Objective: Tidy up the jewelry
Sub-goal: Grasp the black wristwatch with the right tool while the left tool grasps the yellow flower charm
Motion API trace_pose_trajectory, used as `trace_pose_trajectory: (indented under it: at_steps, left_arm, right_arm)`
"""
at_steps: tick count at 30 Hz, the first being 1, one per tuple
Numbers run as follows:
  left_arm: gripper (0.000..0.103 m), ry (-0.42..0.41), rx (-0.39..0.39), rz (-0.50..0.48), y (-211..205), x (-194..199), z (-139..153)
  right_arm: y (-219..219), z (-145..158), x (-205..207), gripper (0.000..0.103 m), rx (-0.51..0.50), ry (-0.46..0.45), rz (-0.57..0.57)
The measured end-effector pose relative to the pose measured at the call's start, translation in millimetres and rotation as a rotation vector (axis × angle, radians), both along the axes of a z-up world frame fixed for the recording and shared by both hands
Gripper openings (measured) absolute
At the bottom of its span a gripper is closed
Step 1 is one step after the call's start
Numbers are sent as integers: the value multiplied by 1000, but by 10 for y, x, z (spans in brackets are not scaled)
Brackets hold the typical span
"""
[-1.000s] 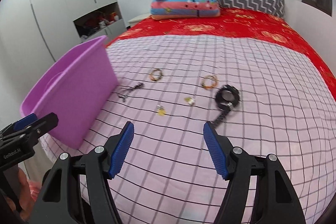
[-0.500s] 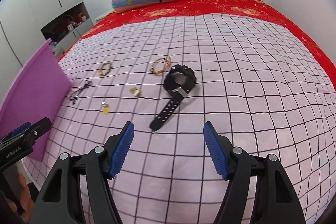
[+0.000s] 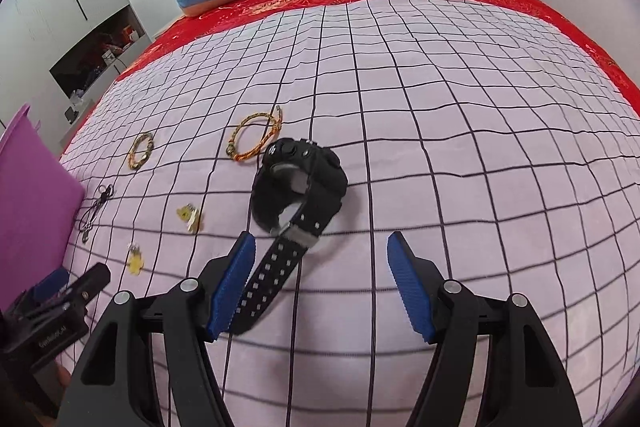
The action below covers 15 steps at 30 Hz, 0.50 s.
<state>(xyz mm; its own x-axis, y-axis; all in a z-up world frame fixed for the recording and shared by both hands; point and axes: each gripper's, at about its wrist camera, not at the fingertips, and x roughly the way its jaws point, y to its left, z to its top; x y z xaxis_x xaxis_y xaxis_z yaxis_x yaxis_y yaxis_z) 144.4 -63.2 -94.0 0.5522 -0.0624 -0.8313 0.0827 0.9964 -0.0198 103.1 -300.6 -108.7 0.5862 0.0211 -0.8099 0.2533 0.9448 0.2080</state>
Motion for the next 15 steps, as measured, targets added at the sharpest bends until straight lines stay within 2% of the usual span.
trace_pose_trajectory:
  at_steps: [7,15]
  left_arm:
    - [97,8,7,8,-31,125,-138]
    - [97,31,7,11,-51,192,-281]
  right_arm:
    - [-44,-102,237,66,-21,13,-7]
    - [-103,-197,302,65,-45,23,-14]
